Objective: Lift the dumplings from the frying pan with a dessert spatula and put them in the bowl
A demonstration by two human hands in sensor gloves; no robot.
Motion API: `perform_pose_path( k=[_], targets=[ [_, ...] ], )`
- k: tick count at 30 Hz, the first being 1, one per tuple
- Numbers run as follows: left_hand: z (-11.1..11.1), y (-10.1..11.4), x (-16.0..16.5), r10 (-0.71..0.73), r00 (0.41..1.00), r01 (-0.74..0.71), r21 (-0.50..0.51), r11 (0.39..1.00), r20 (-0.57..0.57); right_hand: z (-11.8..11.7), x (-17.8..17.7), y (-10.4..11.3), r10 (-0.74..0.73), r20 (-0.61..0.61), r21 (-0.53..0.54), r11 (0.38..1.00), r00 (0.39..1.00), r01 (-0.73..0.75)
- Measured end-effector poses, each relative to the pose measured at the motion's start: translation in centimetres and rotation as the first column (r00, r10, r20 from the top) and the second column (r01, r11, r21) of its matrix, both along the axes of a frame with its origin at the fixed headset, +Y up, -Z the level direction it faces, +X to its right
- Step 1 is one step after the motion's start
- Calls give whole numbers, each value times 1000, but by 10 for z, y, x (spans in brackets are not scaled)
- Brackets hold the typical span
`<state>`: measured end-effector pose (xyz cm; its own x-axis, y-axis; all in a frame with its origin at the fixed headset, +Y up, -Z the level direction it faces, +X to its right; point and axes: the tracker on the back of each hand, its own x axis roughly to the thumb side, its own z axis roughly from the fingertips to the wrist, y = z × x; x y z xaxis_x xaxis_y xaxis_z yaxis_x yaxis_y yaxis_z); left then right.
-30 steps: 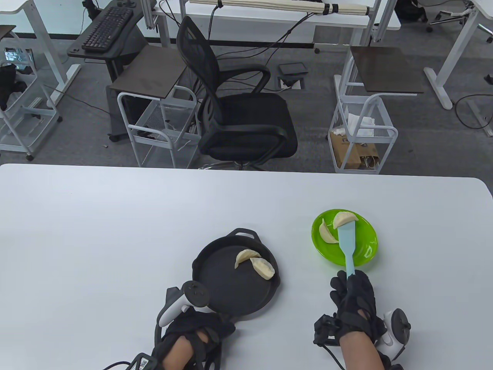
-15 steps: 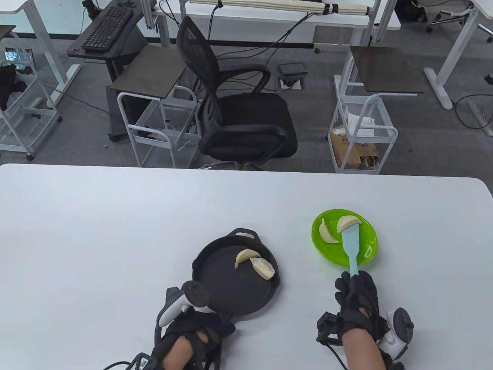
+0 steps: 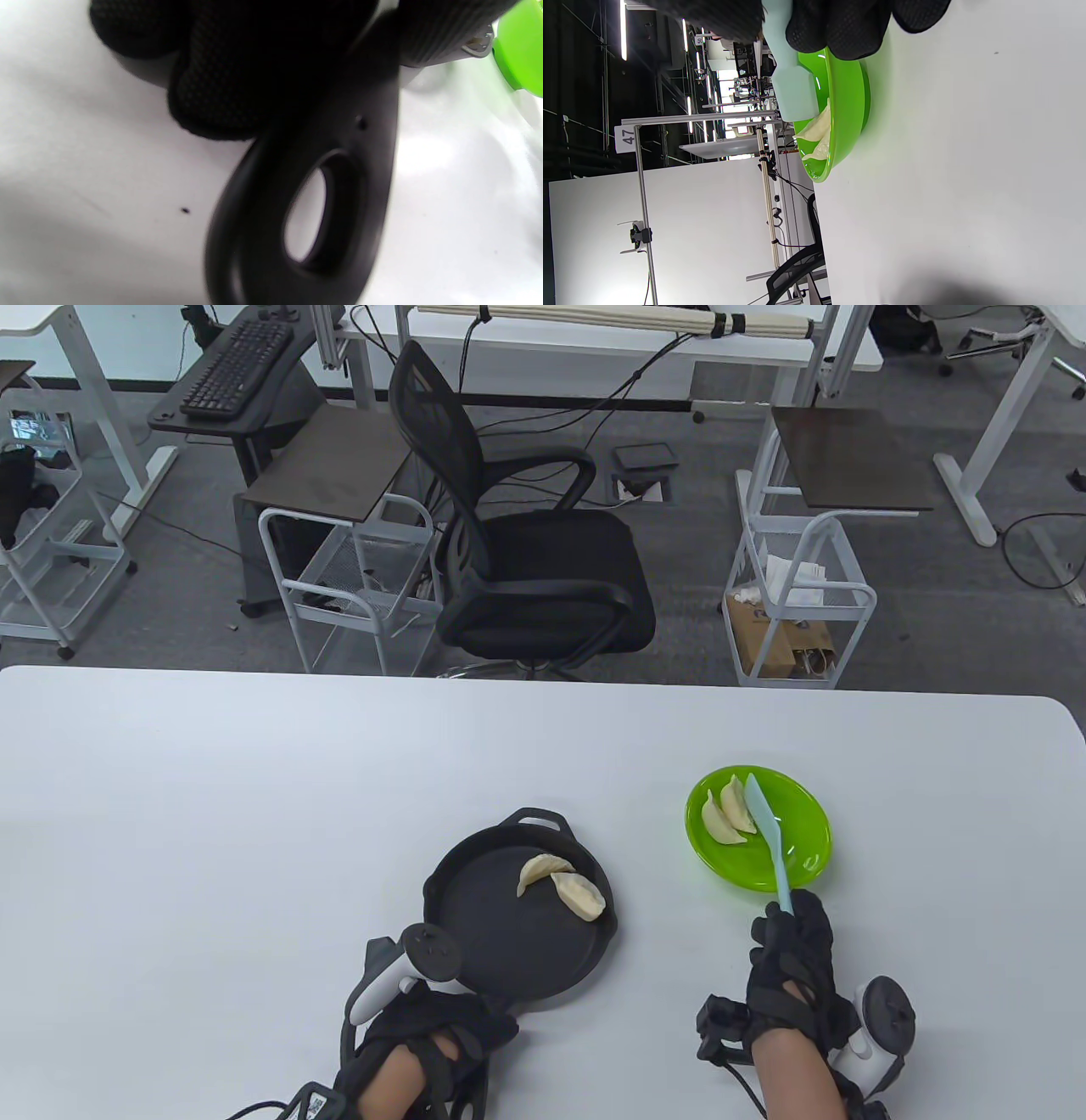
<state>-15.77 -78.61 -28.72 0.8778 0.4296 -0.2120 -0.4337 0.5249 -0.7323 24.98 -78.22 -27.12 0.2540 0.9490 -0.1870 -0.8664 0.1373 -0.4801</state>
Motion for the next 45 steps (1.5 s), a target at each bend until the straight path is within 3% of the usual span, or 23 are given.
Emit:
perform_pose_path(
  k=[18, 45],
  targets=[
    [0, 0, 0, -1, 1000, 1, 1, 1000, -1, 0, -7, 9, 66, -38, 92, 994, 997, -62],
    [0, 0, 0, -1, 1000, 1, 1, 1000, -1, 0, -38, 28, 175, -279, 223, 968, 944, -113]
  ],
)
